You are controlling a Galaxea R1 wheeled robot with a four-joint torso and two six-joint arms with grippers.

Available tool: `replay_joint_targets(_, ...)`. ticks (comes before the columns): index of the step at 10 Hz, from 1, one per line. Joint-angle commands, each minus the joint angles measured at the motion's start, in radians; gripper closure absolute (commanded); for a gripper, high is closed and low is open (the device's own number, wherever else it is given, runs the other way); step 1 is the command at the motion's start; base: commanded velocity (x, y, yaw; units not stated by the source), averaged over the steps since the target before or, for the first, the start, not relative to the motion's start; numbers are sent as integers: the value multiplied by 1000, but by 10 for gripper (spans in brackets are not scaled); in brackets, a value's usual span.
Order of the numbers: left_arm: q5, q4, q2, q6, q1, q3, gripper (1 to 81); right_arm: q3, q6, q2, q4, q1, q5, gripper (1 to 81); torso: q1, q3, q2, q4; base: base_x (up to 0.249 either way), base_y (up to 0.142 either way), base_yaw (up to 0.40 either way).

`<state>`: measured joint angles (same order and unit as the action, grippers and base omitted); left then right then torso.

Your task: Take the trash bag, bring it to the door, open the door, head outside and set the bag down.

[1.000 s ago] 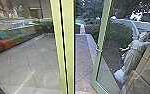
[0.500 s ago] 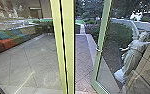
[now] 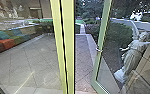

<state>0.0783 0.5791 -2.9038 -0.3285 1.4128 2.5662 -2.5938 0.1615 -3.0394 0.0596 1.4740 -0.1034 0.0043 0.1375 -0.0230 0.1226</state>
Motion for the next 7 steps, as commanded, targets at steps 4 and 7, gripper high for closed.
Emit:
replay_joint_targets(4, 75, -1, 7, -3, -47, -9, 811, 5, -2, -6, 16, -37, -61, 10, 0, 0, 0, 0, 0, 0, -158)
replay_joint_targets(7, 75, -1, 7, -4, -47, -9, 811, 5, -2, -8, 16, -37, -53, 10, 0, 0, 0, 0, 0, 0, -225)
